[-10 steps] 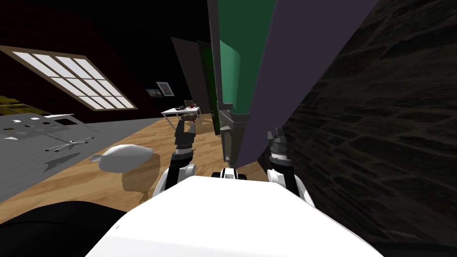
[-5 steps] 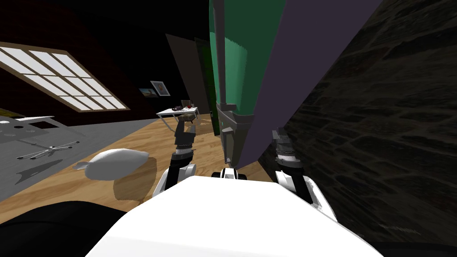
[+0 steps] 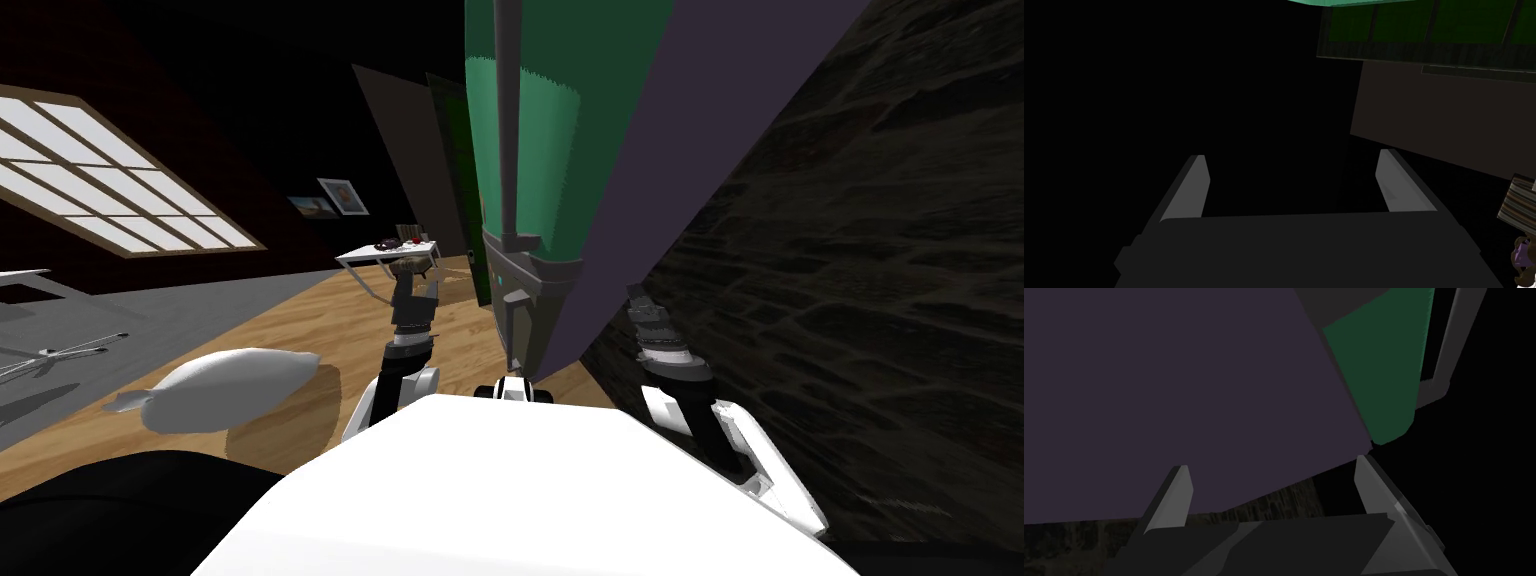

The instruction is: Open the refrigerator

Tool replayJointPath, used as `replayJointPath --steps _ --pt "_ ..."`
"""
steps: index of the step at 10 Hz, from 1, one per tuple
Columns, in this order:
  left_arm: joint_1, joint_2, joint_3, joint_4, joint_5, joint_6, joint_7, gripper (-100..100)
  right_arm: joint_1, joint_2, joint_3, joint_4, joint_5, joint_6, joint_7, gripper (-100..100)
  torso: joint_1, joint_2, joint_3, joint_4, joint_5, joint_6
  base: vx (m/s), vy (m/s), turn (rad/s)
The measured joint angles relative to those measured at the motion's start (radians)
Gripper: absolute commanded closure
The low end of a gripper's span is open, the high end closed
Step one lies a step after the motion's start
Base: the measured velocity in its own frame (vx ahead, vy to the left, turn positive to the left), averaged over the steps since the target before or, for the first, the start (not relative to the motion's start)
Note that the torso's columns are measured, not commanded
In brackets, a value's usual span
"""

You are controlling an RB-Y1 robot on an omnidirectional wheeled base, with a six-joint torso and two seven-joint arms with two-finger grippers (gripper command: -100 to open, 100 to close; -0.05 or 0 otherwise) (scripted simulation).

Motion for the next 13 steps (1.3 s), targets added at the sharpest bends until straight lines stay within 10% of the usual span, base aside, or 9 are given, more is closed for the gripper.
replayJointPath --steps 10,13 --pt "0.0 0.0 0.0 0.0 0.0 0.0 0.0 0 0.044 -0.204 -0.29 -0.089 0.261 -0.062 0.185 -100 -0.001 -0.002 -0.001 -0.001 0.0 0.0 0.04 0.11 -0.135" --pt "0.0 0.0 0.0 0.0 0.0 0.0 0.0 0 0.048 -0.218 -0.317 -0.093 0.277 -0.067 0.2 -100 -0.003 -0.001 0.0 0.0 -0.001 0.0 -0.003 0.002 0.021"
